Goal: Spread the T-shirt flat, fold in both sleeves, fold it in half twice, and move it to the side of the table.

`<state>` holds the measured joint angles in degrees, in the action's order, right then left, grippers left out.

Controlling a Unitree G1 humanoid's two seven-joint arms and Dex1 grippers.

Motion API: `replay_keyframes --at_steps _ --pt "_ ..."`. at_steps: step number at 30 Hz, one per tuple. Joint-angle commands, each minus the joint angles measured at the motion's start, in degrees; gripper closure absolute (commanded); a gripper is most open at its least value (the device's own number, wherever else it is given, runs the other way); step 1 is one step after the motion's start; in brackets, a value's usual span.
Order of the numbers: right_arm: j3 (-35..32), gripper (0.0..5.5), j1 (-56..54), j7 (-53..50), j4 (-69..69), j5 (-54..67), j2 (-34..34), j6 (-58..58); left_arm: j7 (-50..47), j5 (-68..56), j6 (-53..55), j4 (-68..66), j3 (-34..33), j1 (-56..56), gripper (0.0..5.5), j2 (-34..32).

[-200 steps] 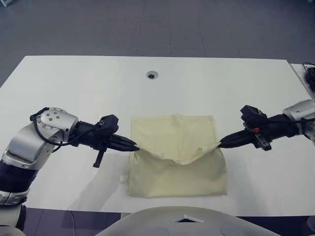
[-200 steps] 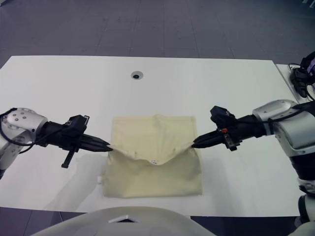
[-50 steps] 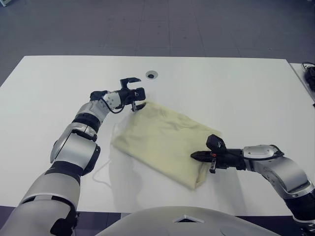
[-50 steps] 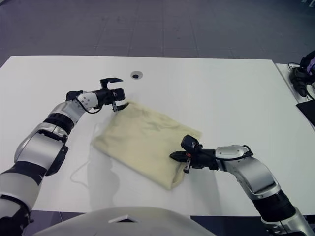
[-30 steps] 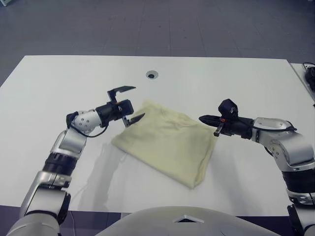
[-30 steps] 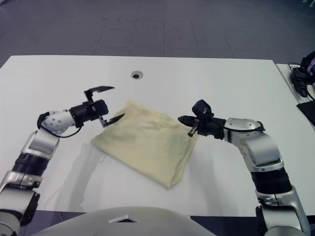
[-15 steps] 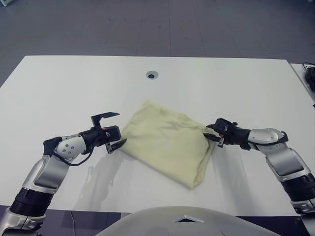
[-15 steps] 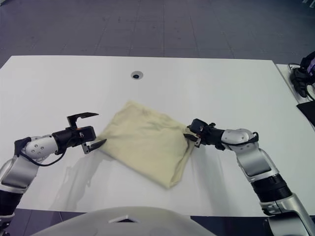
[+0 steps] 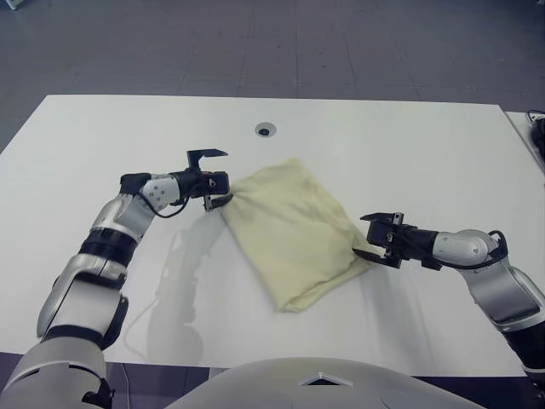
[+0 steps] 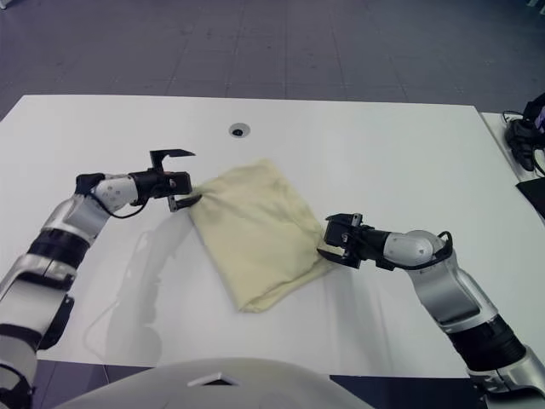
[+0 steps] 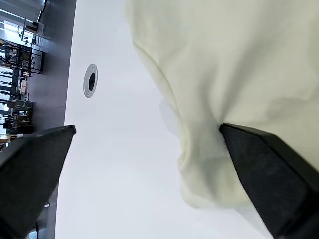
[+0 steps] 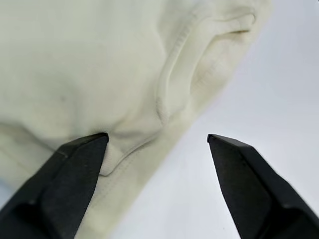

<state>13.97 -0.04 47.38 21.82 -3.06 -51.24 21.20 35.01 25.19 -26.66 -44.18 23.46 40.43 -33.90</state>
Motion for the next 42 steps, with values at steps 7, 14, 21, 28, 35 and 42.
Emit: replay_keyframes --at_steps 7,14,21,28,35,42 --pt "-1.9 0.13 1.7 -4.4 20.3 9.2 8.4 34.9 -14.9 16.3 -5.5 -30.6 13.4 18.4 0.10 13.2" --pt "-7.6 0.13 -6.0 -2.1 25.5 14.7 2.8 43.5 -20.8 18.5 -1.9 -33.8 15.0 20.0 0.10 12.5" --pt "-4.9 0.13 0.9 2.6 18.8 8.2 -4.2 12.1 -28.9 20.7 -1.1 -34.2 15.9 23.0 0.10 12.1" --pt "1.3 0.13 5.9 -5.6 -0.1 -7.2 -3.1 -19.9 -34.9 20.4 -3.9 -33.5 14.6 26.5 0.10 14.4" --pt "-0.1 0.13 11.5 -8.4 -7.9 -9.7 -3.6 -31.3 -40.9 19.5 -9.1 -32.5 12.6 32.2 0.10 15.0" --pt "-4.2 0.13 16.5 -8.2 -5.3 -7.2 -3.7 -33.4 -36.7 15.2 -20.0 -28.5 8.7 30.6 0.10 9.3"
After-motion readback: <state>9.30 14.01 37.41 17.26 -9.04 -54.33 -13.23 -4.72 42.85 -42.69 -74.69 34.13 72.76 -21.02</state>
